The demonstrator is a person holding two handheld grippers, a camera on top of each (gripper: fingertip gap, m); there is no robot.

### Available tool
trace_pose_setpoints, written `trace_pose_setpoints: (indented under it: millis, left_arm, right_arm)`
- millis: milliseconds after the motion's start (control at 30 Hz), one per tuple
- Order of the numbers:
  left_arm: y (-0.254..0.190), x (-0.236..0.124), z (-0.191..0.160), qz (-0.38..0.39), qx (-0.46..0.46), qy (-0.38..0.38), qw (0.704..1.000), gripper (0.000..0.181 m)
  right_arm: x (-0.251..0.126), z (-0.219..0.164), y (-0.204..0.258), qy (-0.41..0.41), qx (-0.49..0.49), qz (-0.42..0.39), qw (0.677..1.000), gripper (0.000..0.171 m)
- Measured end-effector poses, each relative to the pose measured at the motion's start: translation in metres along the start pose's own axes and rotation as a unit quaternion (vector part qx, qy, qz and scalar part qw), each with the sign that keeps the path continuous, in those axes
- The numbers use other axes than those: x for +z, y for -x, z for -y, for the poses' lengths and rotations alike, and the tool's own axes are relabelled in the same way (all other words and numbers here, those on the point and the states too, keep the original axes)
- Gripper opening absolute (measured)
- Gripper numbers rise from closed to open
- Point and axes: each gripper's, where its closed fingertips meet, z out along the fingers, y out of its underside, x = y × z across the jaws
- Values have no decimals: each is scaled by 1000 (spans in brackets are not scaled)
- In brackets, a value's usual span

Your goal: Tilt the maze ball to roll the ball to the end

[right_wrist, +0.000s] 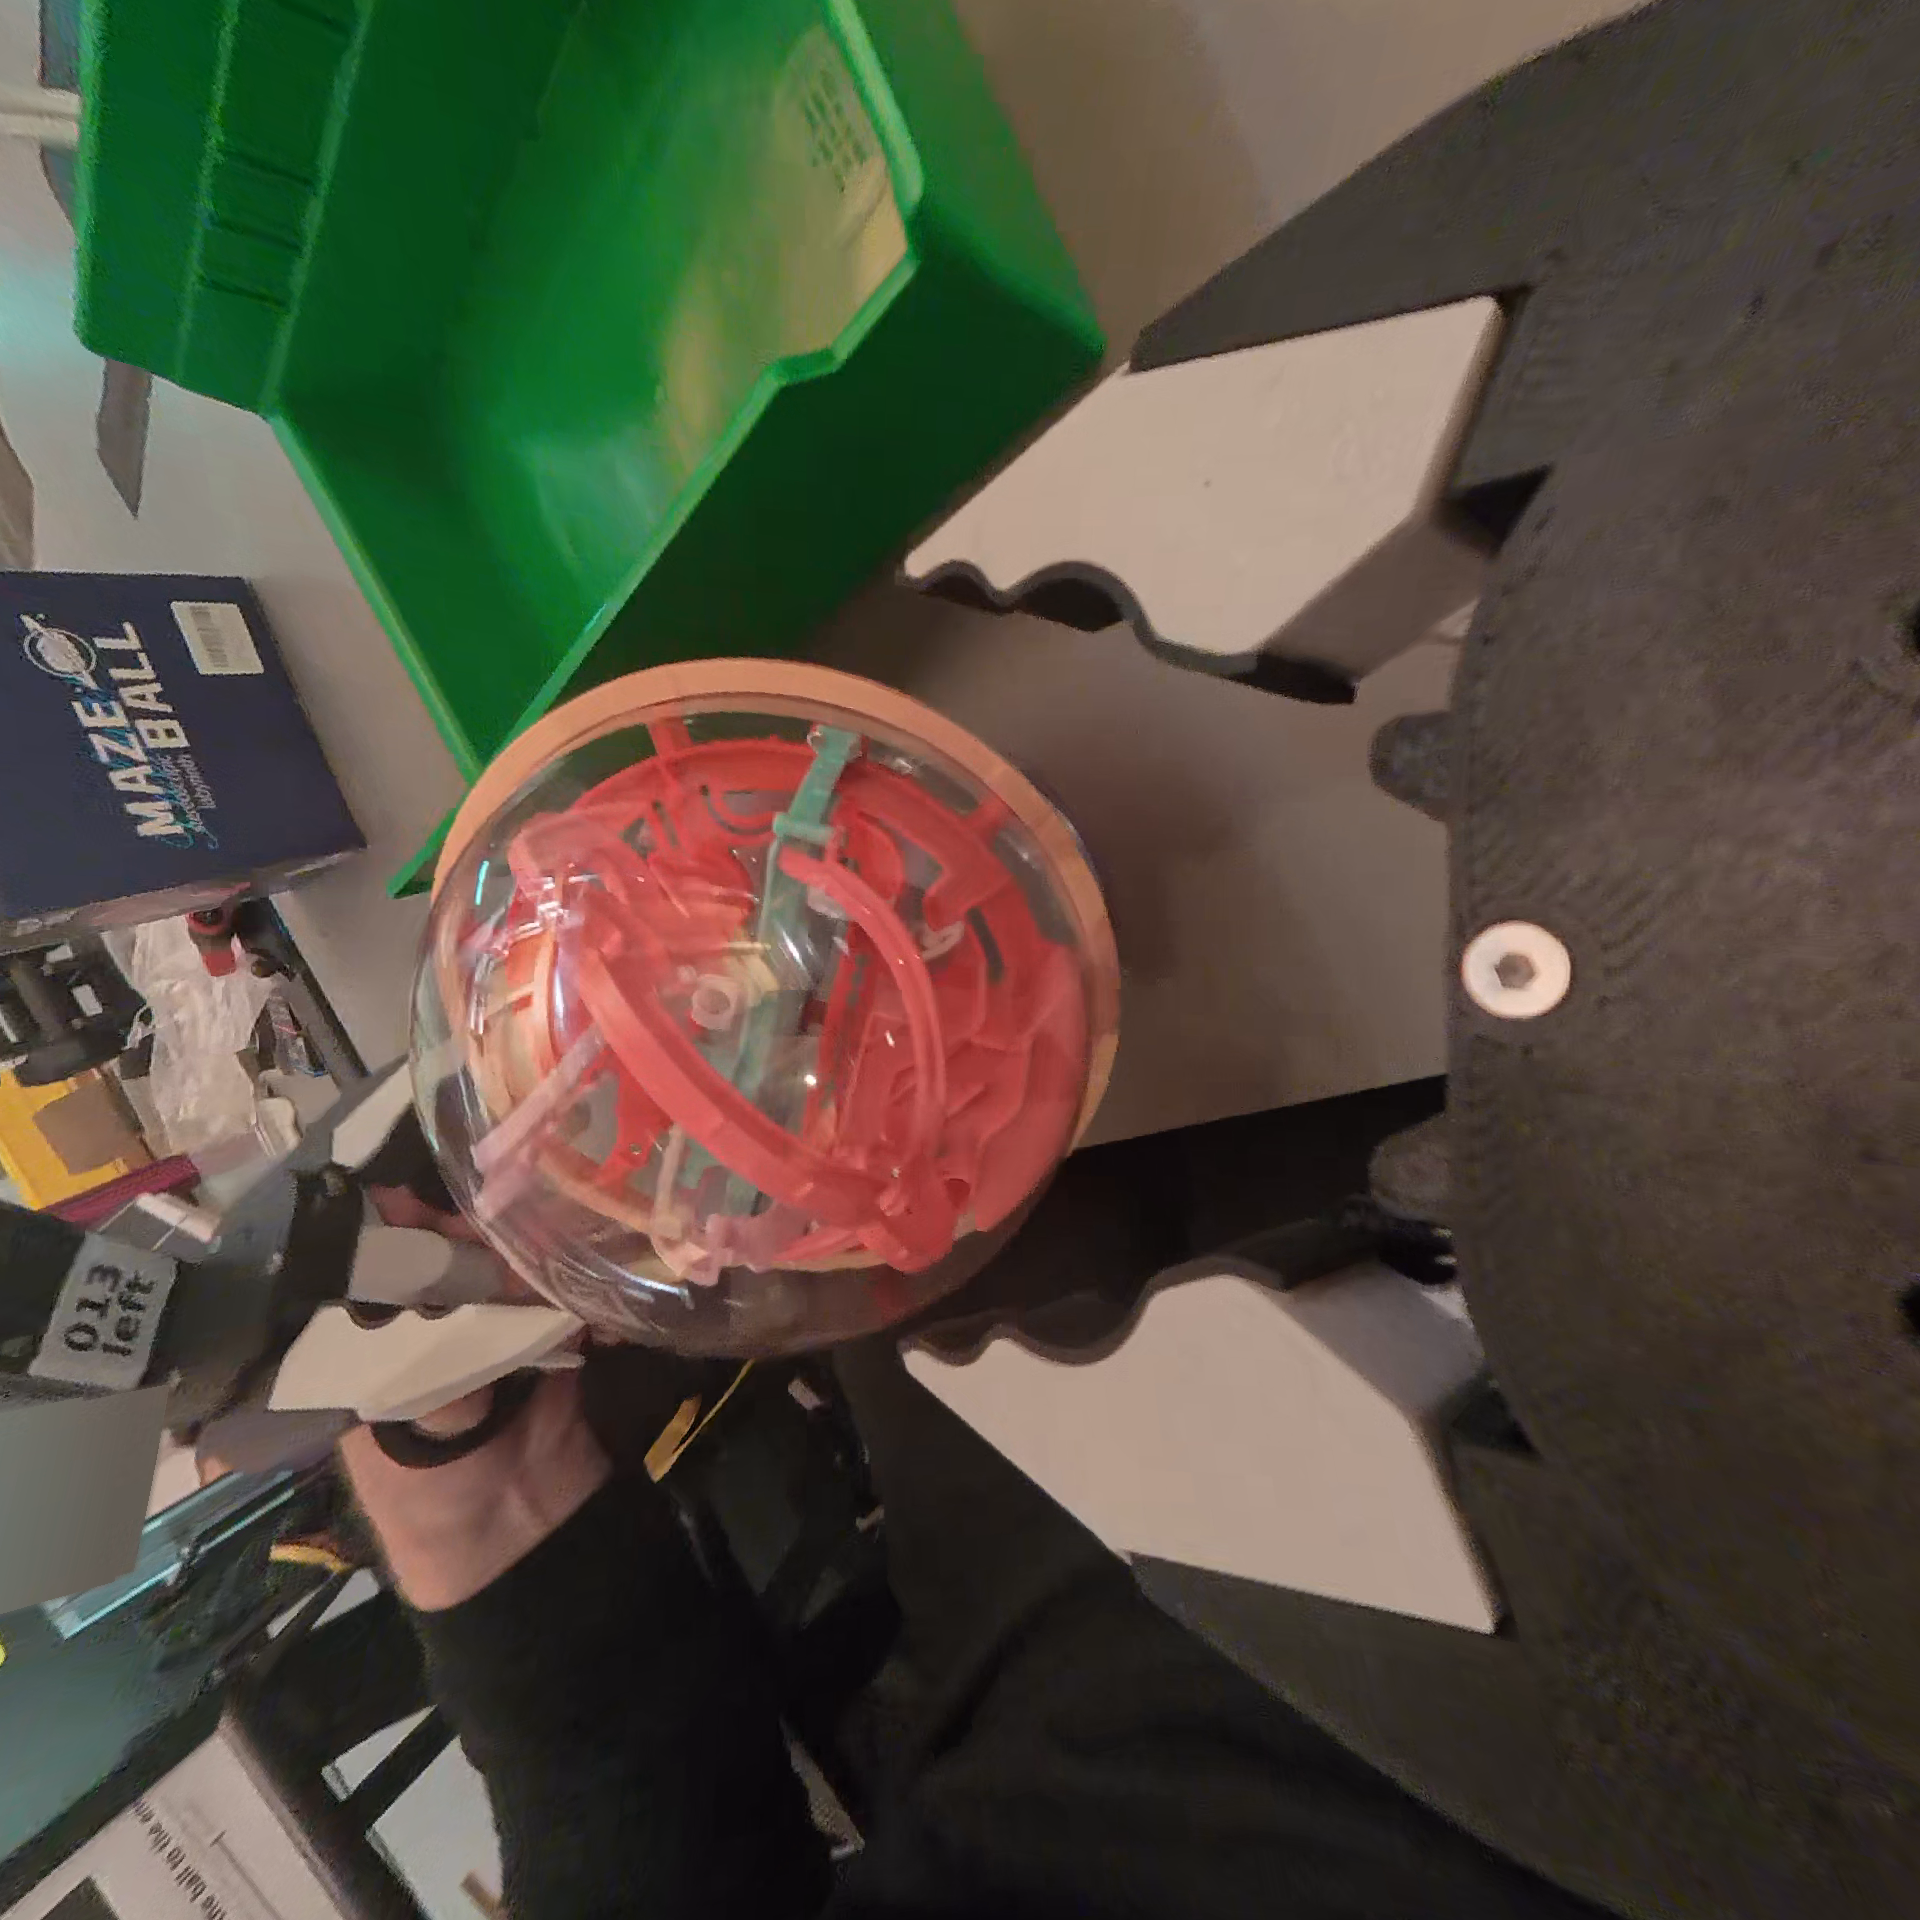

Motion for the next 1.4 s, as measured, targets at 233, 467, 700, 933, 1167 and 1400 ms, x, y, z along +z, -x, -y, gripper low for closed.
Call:
trace_pose_setpoints:
  millis: [233,467,700,933,1167,1400]
  left_arm:
    - [2,1,-4,9,-20,-26,999,93]
    - [6,-2,-9,-23,-23,-12,999,92]
    - [8,-2,-9,-44,7,7,999,91]
    - [11,-2,-11,-66,23,17,997,90]
    - [13,-2,-10,-87,36,9,996,91]
    - [16,-2,-12,-105,41,3,994,91]
  right_arm:
    - [25,-4,5,31,22,70,997,133]
    - [28,-2,9,31,16,39,999,134]
    - [28,-3,11,28,-1,-2,1000,133]
    - [28,-3,14,29,-20,-43,998,134]
    - [29,-5,15,20,-32,-66,997,134]
    - [30,-5,16,17,-62,-89,994,135]
